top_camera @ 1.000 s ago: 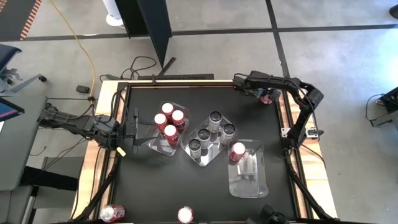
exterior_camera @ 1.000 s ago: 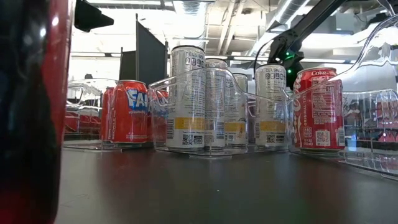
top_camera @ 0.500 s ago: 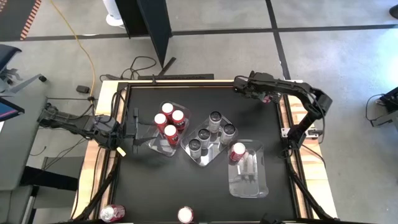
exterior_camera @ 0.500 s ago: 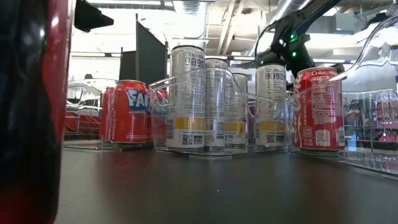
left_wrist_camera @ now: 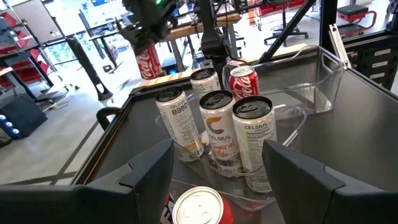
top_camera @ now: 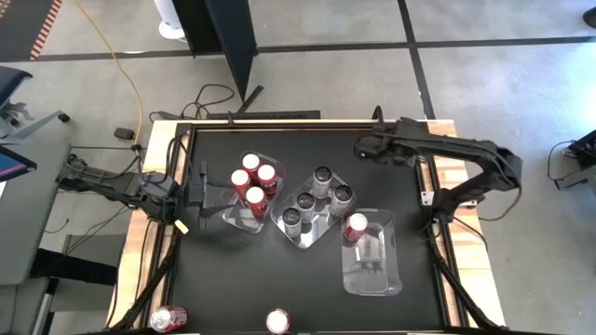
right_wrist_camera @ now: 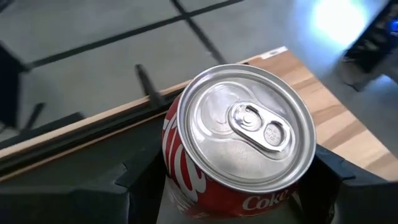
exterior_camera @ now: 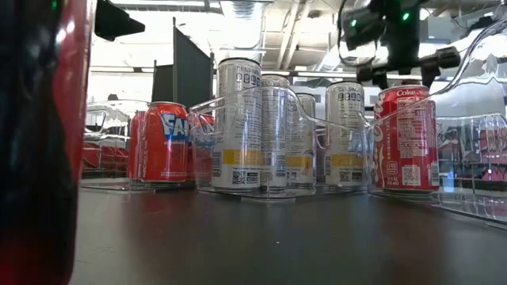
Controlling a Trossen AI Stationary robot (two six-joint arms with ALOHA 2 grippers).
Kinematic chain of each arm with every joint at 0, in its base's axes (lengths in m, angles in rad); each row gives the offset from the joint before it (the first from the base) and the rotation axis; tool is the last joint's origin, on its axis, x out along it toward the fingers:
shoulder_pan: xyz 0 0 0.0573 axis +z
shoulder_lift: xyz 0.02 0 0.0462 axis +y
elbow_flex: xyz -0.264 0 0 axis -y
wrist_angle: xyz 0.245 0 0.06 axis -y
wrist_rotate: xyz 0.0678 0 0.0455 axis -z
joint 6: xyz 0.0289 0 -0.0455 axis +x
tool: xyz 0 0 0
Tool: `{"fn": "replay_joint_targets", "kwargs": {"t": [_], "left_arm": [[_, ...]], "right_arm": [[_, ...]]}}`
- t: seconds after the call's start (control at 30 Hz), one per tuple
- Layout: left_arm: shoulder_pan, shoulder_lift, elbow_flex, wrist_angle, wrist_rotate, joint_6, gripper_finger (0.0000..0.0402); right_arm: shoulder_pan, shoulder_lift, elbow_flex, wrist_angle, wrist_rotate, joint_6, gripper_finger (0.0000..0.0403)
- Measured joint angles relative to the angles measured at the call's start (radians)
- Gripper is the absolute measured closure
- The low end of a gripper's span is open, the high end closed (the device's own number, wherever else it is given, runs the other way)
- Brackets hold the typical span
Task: Sort soda cans
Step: Put the red soda can into the right transparent bin
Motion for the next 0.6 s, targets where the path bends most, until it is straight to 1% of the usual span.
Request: {"fn": "replay_joint_targets", "kwargs": {"t": [0.17, 0.43, 0.6], "left_arm": [[0.0, 0.0, 0.0, 0.002, 0.0, 0.0, 0.0162], [0.0, 0.0, 0.0, 0.016, 0.0, 0.001, 0.0162], [0.018, 0.001, 0.0, 0.032, 0.0, -0.002, 0.0162]], "right_arm": [[0.094, -0.056, 0.0, -0.002, 0.0, -0.042, 0.0122], [0.234, -0.125, 0.0, 0.005, 0.0, -0.162, 0.0122], [0.332, -0.165, 0.0, 0.043, 0.0, -0.239, 0.0122]]}}
